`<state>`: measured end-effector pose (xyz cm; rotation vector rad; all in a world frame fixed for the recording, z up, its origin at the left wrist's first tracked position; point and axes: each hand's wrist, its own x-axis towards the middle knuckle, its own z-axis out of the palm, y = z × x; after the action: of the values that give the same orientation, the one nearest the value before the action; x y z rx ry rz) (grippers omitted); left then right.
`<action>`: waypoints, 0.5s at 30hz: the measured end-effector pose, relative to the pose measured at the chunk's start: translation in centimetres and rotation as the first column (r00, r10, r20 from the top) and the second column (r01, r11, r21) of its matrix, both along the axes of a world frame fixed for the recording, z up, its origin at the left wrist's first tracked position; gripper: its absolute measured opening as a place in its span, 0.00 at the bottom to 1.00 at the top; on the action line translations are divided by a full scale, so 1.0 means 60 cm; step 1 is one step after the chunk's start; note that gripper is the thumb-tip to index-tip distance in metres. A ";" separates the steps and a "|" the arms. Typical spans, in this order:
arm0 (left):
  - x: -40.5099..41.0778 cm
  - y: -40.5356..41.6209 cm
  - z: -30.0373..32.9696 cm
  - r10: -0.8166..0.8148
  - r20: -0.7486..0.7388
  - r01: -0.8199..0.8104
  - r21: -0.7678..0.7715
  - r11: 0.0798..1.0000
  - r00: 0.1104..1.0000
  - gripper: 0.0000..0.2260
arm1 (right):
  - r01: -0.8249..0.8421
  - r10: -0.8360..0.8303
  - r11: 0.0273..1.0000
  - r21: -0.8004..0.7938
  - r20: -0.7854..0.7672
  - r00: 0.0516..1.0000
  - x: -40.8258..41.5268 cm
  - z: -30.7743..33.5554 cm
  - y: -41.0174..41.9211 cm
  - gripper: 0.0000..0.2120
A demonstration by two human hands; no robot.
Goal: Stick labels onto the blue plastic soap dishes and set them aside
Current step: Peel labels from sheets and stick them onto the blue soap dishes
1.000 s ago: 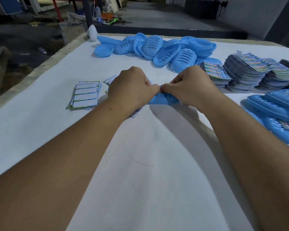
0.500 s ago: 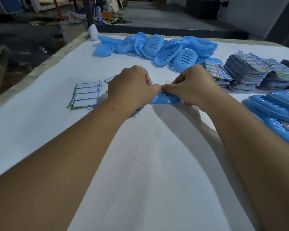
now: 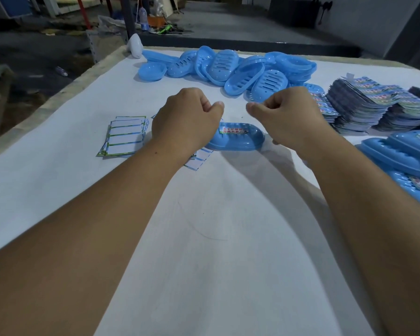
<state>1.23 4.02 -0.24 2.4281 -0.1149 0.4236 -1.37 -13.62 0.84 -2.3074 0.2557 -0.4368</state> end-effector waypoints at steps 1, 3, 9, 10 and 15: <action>0.001 0.001 0.001 0.010 0.018 -0.010 -0.014 1.000 1.000 0.15 | -0.001 0.002 1.000 -0.030 0.036 0.999 -0.001 0.001 -0.001 0.20; 0.003 0.004 0.003 0.022 0.048 -0.019 -0.047 0.999 0.999 0.16 | -0.043 0.050 0.995 -0.095 0.067 0.996 -0.003 0.003 0.001 0.15; 0.002 0.005 0.001 0.004 0.096 0.002 -0.065 0.998 0.995 0.15 | -0.397 0.374 0.892 -0.218 -0.140 0.917 -0.016 -0.010 0.021 0.33; 0.002 0.005 0.000 -0.003 0.103 0.009 -0.064 0.998 0.995 0.15 | -0.418 0.389 0.875 -0.243 -0.159 0.907 -0.018 -0.012 0.025 0.36; 0.002 0.007 -0.003 -0.011 0.150 0.023 -0.080 0.997 0.989 0.14 | -0.407 0.377 0.880 -0.246 -0.160 0.912 -0.024 -0.018 0.028 0.33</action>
<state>1.38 4.45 -0.41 2.3125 -0.1801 0.5907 -2.80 -11.97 -0.23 -2.5752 -0.2402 -0.1454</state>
